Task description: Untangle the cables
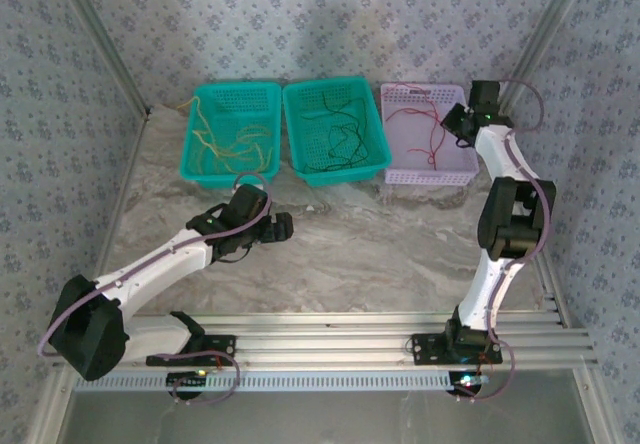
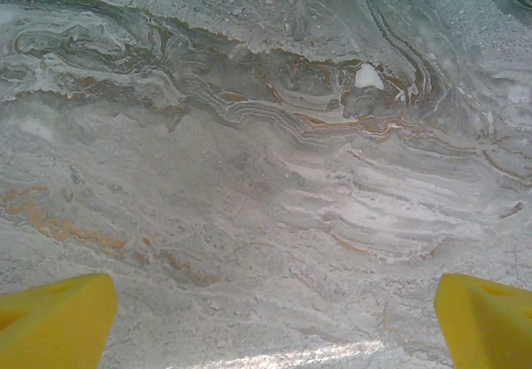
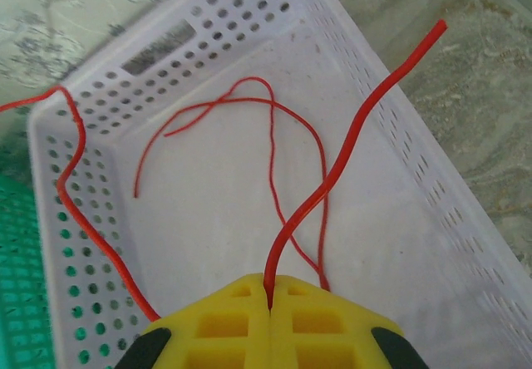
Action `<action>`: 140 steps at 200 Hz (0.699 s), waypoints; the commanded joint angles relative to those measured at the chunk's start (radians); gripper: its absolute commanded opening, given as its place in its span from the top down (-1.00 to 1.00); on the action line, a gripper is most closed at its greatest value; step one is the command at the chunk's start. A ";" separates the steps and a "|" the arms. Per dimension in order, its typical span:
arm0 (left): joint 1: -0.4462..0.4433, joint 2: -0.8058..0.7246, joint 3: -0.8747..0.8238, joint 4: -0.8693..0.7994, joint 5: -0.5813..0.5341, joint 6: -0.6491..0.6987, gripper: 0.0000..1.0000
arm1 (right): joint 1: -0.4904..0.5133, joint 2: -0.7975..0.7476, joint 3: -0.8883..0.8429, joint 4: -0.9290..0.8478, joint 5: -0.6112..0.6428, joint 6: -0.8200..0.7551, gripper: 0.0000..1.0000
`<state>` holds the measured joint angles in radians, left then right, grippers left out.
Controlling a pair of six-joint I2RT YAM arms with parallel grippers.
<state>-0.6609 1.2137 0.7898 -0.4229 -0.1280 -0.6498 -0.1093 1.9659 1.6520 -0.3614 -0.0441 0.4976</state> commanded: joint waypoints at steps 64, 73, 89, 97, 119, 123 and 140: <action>-0.009 0.018 0.020 -0.001 0.000 -0.019 -0.96 | -0.005 0.114 0.031 -0.044 0.071 -0.026 1.00; -0.011 0.018 0.020 -0.001 0.000 -0.019 -0.96 | 0.000 0.123 0.031 -0.047 0.080 -0.031 1.00; -0.012 0.019 0.019 0.002 0.000 -0.021 -0.96 | 0.011 0.136 0.027 -0.050 0.103 -0.041 1.00; -0.013 0.020 0.019 0.003 0.000 -0.022 -0.96 | 0.014 0.142 0.025 -0.053 0.109 -0.042 1.00; -0.016 0.021 0.016 0.004 -0.001 -0.024 -0.96 | 0.019 0.152 0.018 -0.058 0.138 -0.039 1.00; -0.016 0.022 0.015 0.006 0.000 -0.025 -0.96 | 0.020 0.152 0.015 -0.059 0.151 -0.037 1.00; -0.020 0.022 0.013 0.006 0.001 -0.025 -0.96 | 0.022 0.147 -0.002 -0.059 0.175 -0.027 1.00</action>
<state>-0.6701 1.2324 0.7898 -0.4221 -0.1276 -0.6643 -0.0906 2.1021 1.6539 -0.3908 0.0658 0.4717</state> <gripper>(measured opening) 0.979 0.050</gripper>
